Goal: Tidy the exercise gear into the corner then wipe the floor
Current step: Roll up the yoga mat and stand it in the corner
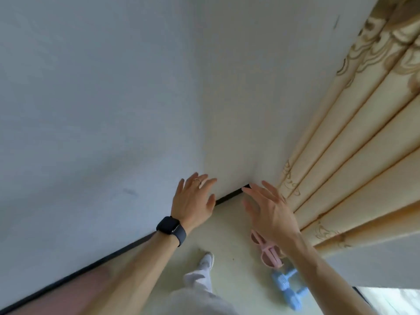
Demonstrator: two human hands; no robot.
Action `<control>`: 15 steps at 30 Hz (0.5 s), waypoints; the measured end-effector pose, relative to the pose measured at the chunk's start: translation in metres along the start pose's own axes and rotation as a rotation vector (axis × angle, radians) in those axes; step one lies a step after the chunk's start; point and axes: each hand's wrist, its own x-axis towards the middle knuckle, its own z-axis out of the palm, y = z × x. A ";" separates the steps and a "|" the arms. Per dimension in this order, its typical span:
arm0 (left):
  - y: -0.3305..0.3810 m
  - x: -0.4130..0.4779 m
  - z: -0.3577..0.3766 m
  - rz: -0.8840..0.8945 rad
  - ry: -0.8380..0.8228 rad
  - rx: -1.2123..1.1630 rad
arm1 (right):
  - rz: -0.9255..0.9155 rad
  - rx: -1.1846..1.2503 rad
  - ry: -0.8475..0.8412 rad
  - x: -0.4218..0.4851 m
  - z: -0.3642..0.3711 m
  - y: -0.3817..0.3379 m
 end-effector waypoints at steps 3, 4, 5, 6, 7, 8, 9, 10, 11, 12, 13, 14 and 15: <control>-0.016 -0.082 -0.022 -0.192 0.114 -0.016 | -0.168 -0.012 -0.051 -0.018 -0.007 -0.035; -0.022 -0.113 -0.029 -0.268 0.147 -0.014 | -0.231 -0.010 -0.058 -0.026 -0.008 -0.052; -0.028 -0.145 -0.038 -0.336 0.180 -0.005 | -0.291 0.004 -0.064 -0.035 -0.009 -0.070; -0.032 -0.173 -0.044 -0.384 0.199 0.004 | -0.341 0.032 -0.060 -0.043 -0.009 -0.087; -0.038 -0.209 -0.052 -0.451 0.224 0.020 | -0.410 0.059 -0.056 -0.054 -0.008 -0.111; -0.046 -0.245 -0.063 -0.524 0.248 0.026 | -0.488 0.084 -0.061 -0.066 -0.004 -0.137; -0.054 -0.282 -0.072 -0.603 0.270 0.033 | -0.555 0.105 -0.072 -0.080 0.000 -0.164; -0.061 -0.319 -0.083 -0.673 0.299 0.063 | -0.619 0.136 -0.093 -0.094 0.003 -0.192; -0.066 -0.347 -0.091 -0.721 0.325 0.091 | -0.666 0.157 -0.125 -0.107 0.003 -0.213; -0.070 -0.400 -0.101 -0.820 0.357 0.125 | -0.770 0.166 -0.147 -0.133 0.009 -0.251; -0.072 -0.445 -0.110 -0.900 0.379 0.144 | -0.851 0.170 -0.171 -0.156 0.015 -0.282; -0.073 -0.458 -0.115 -0.905 0.387 0.143 | -0.863 0.176 -0.185 -0.162 0.018 -0.291; -0.074 -0.481 -0.121 -0.936 0.411 0.146 | -0.898 0.187 -0.204 -0.175 0.020 -0.309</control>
